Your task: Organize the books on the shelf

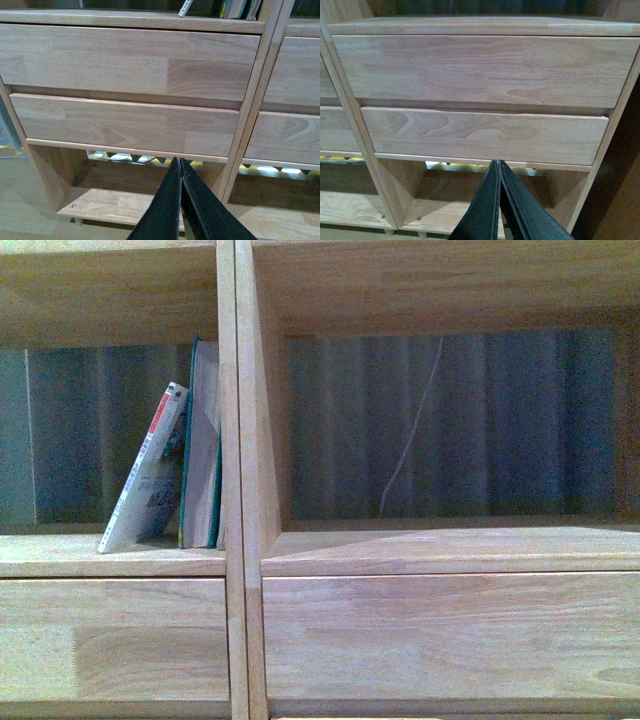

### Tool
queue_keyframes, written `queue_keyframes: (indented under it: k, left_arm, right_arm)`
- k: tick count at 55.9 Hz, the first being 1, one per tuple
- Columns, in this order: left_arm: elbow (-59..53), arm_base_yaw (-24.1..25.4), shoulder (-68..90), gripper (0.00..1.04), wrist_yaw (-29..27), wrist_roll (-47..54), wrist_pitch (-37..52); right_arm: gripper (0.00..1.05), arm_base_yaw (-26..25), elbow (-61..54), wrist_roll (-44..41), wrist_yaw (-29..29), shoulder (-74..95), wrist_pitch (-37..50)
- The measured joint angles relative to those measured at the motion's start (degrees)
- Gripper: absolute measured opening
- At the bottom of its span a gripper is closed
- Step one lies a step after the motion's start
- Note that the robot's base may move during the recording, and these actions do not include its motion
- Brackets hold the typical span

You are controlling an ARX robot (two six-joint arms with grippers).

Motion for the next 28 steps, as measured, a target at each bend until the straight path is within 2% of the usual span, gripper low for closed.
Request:
queue_keyframes:
  k: [2, 28]
  left_arm:
    - [0.0, 0.0, 0.0, 0.13, 0.0, 0.0, 0.0]
    - [0.02, 0.0, 0.0, 0.94, 0.02, 0.0, 0.0]
  right_arm:
    - [0.04, 0.0, 0.0, -0.07, 0.0, 0.0, 0.0]
    - [0.83, 0.0, 0.0, -0.07, -0.02, -0.02, 0.0]
